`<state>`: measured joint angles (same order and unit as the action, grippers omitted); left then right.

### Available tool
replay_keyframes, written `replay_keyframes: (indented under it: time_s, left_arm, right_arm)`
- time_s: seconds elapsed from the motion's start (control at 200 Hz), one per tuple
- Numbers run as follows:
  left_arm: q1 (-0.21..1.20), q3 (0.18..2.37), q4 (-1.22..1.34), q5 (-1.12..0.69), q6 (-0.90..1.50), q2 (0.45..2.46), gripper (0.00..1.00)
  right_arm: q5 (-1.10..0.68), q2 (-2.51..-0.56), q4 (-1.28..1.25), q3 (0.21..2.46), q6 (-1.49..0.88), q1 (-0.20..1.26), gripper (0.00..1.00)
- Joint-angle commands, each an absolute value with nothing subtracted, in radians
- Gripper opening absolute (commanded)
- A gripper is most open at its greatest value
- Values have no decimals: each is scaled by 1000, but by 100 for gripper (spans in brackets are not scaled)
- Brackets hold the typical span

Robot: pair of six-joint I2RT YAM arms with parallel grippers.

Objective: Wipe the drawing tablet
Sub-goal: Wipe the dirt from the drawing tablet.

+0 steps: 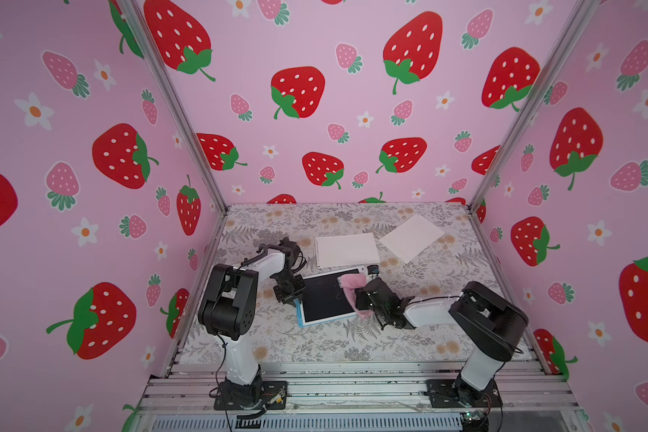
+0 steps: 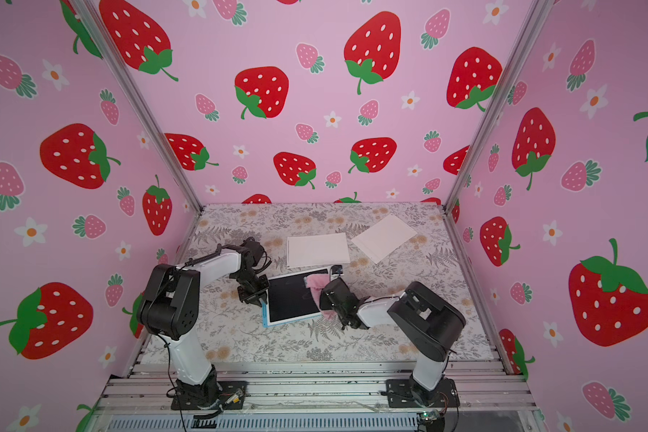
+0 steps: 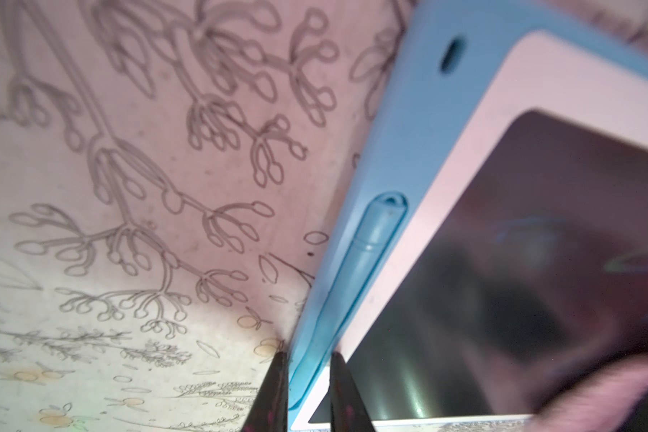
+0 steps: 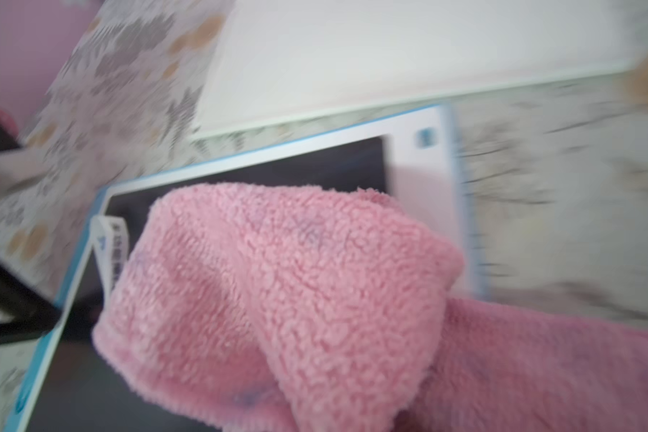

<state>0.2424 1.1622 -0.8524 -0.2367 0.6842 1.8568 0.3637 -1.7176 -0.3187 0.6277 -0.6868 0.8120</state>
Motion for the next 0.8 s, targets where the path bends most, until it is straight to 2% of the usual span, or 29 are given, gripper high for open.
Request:
replay_keyframes:
  time_s: [0.0,0.105,0.17,0.22,0.33,0.39,0.5,0.655,0.725,0.795]
  left_arm:
    - [260,1095,-753,-198,683,1957,19]
    - [260,1094,-743,-209,673,1962,18]
    - [263,1091,-736,-217,669,1959,18]
    - [264,1089,-735,-217,667,1957,18]
    - [265,1090,-734,-220,669,1960,18]
    - [266,1090,-732,-221,671,1959,18]
    - [265,1095,-735,-218,671,1959,18]
    - [267,1106,-739,-215,673,1968,18]
    - [268,1115,-744,-214,674,1971,18]
    - [270,1120,-745,-212,676,1973,18]
  right_arm:
    - [349,-1784,-102,558,-710,875,0]
    - [352,-1857,-74,718,-692,1025,0]
    - [382,-1892,-26,792,-688,1064,0]
    - [416,-1882,-15,768,-721,1036,0]
    - [387,-1790,-51,575,-803,865,0]
    - [391,-1728,-68,487,-795,818,0]
    - [359,-1676,-84,448,-769,855,0]
    - [369,-1762,-19,599,-777,1026,0]
    - [403,-1763,-8,583,-815,1004,0]
    - [384,-1721,-11,508,-864,905,0]
